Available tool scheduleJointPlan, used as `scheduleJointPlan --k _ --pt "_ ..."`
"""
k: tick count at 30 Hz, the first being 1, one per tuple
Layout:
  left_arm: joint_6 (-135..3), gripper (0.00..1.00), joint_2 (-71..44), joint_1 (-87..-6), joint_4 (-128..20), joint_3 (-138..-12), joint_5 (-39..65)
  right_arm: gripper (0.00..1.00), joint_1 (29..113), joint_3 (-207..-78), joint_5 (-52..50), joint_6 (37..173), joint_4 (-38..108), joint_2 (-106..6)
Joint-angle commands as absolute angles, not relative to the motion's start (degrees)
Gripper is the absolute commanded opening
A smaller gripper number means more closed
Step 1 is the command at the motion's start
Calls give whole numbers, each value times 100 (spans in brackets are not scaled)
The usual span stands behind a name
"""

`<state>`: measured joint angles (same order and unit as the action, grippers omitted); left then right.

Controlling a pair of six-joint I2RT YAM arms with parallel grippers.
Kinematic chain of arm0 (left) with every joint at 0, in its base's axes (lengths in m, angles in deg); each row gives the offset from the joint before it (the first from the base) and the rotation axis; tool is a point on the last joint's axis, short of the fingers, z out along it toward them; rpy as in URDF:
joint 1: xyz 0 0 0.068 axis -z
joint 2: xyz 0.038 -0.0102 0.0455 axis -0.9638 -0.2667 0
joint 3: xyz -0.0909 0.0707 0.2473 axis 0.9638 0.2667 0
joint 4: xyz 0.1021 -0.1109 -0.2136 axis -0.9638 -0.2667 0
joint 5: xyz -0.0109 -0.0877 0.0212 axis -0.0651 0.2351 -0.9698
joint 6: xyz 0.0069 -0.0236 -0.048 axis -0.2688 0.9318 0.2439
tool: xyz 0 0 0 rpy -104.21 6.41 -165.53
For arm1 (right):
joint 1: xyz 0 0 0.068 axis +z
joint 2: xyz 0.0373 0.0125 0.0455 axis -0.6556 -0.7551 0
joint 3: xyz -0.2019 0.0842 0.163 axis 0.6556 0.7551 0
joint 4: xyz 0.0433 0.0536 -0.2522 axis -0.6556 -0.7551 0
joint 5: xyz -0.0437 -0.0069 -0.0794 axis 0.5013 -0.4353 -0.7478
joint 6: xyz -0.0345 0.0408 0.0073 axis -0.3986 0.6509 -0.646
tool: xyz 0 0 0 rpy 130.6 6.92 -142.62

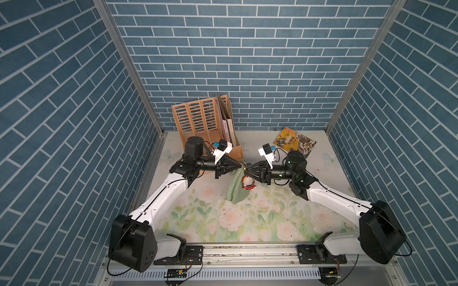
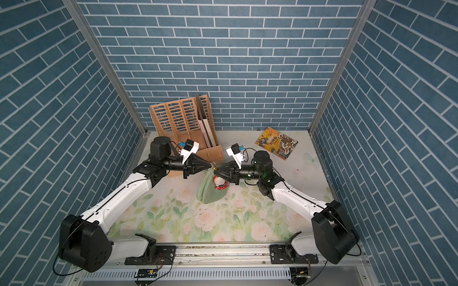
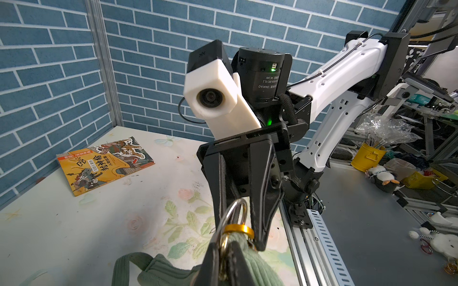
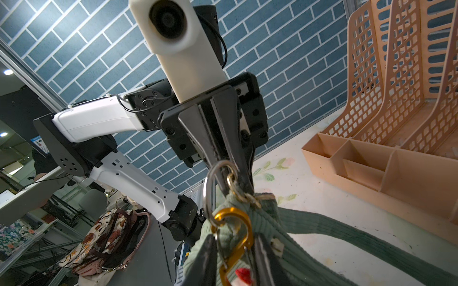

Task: Remove the decoration from the bag
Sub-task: Remove the decoration item from the bag.

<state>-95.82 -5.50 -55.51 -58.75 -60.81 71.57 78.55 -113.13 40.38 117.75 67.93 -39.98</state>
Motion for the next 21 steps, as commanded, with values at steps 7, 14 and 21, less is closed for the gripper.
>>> scheduleJointPlan --k 7,14,21 --pt "-9615 0 -516 -5590 -5743 -6223 7133 24 7892 -11276 3864 11843 6748 -3982" --pt "-9638 0 -487 -5590 -5760 -6206 7082 21 7894 -11345 3592 11944 6459 -3847" --pt "-9618 0 -449 -5590 -5782 -6212 6887 20 7916 -11395 3257 11793 6010 -3711"
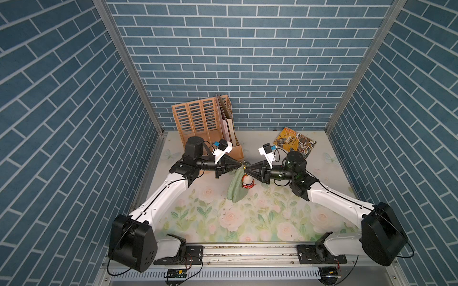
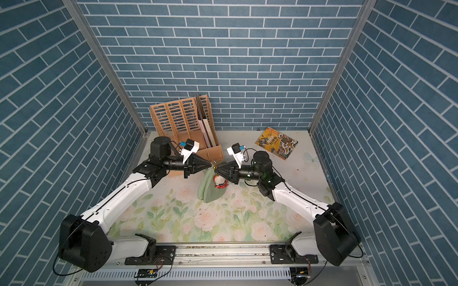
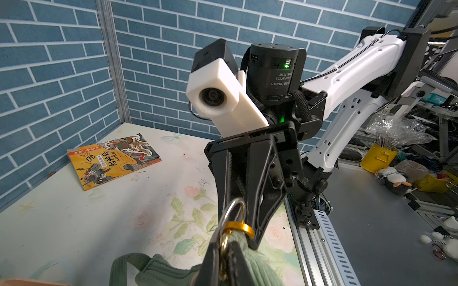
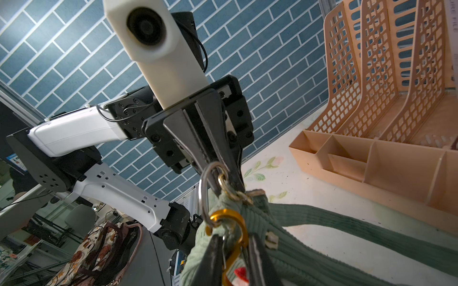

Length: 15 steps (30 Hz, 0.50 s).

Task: Remove the decoration from the bag
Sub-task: Remove the decoration item from the bag.

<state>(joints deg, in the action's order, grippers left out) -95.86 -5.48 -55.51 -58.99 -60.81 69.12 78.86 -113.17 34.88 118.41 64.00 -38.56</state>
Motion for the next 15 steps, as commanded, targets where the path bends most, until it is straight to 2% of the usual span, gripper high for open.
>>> scheduleJointPlan --k 1,7,15 --pt "-9617 0 -444 -5590 -5789 -6217 6870 20 7914 -11397 3223 11787 5976 -3713" --pt "-9569 0 -295 -5590 -5731 -6153 6496 17 7929 -11604 2896 11866 5608 -3670" --pt "-8827 0 -80 -5554 -4914 -5791 5723 16 8144 -11746 2374 12163 5460 -3657"
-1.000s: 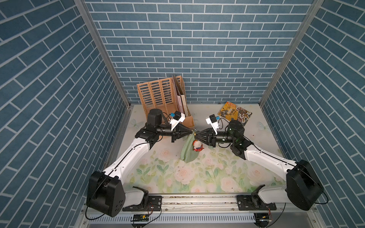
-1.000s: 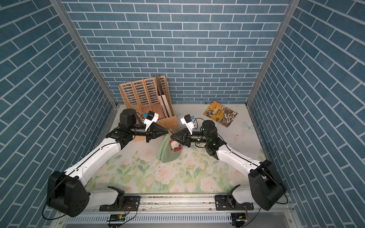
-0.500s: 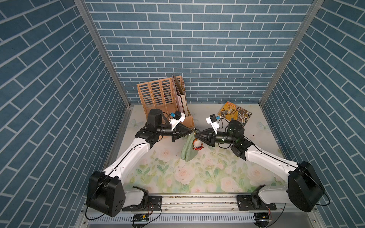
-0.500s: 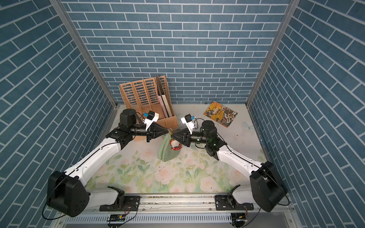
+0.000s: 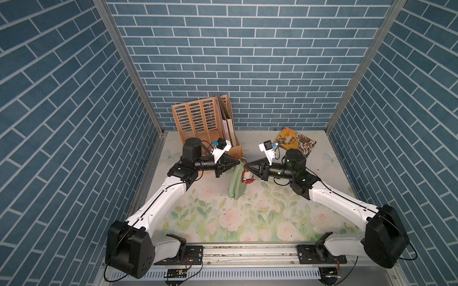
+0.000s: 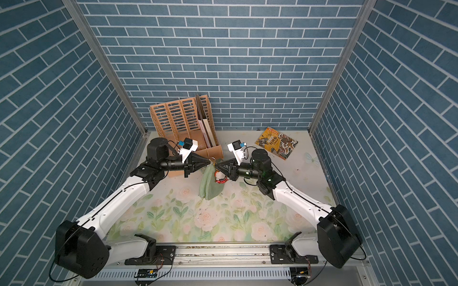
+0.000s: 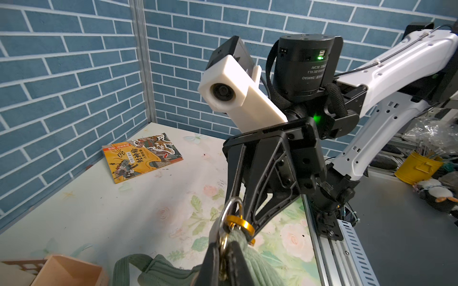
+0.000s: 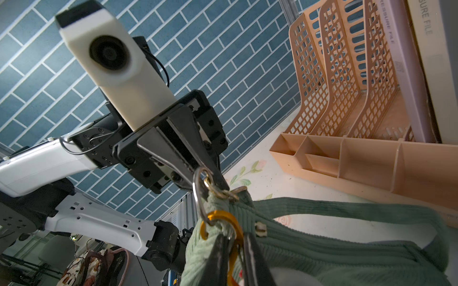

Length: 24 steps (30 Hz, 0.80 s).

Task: Remove the decoration from the bag
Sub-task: Remove the decoration item from the bag.

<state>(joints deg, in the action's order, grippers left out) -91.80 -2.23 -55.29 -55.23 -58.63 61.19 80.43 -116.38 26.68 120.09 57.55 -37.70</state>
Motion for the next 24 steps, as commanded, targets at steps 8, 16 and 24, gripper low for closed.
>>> scheduleJointPlan --k 8,16,24 --pt "-8572 0 252 -5458 -4498 -5458 5131 15 8245 -11896 1846 12369 5326 -3704" --pt "-8258 0 403 -5422 -4203 -5227 4474 15 8305 -11922 1522 12716 5317 -3739" --pt "-8257 0 512 -5406 -4170 -5096 4282 15 8328 -11979 1341 12950 5348 -3763"
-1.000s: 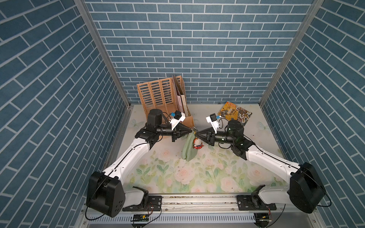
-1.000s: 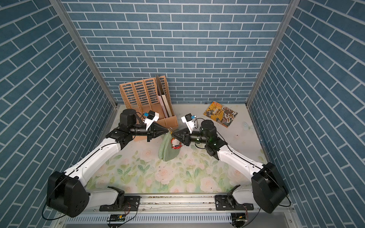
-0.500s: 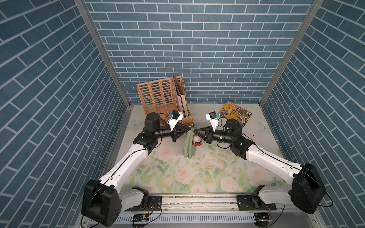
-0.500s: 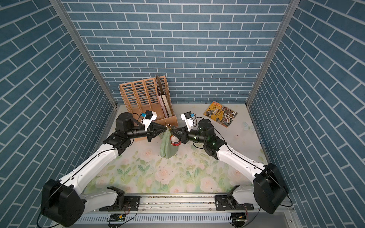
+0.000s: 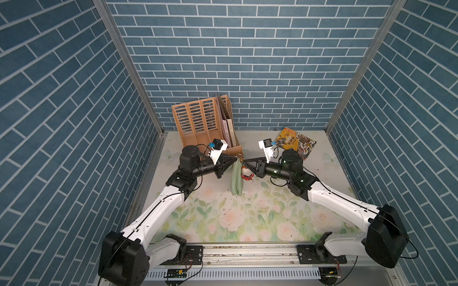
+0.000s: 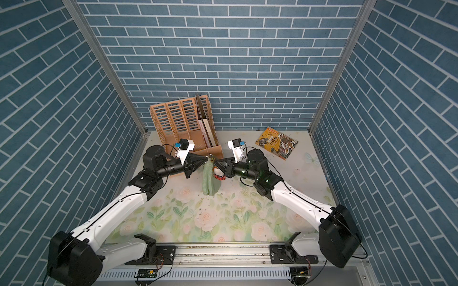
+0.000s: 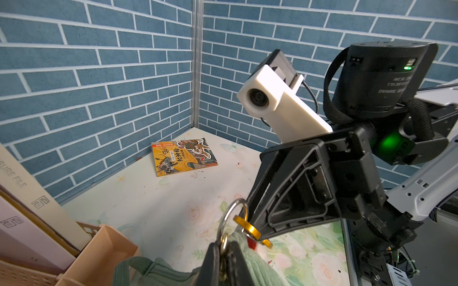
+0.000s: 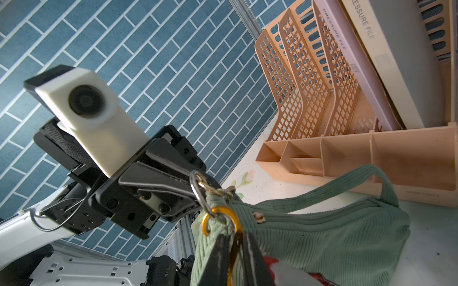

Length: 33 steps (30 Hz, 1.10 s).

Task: Remove the decoration from the bag
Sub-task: Remove the decoration item from the bag.

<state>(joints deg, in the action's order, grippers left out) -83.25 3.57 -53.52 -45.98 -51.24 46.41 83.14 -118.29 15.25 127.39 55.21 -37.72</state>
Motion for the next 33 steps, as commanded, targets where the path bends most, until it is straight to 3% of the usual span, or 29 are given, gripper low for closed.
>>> scheduleJointPlan --k 1,33 --pt "-8258 0 510 -5398 -4176 -5076 4268 15 8325 -12005 1333 12962 5339 -3769" --pt "-8430 0 275 -5200 -4248 -4992 4207 13 8471 -12069 1239 13842 6272 -4194"
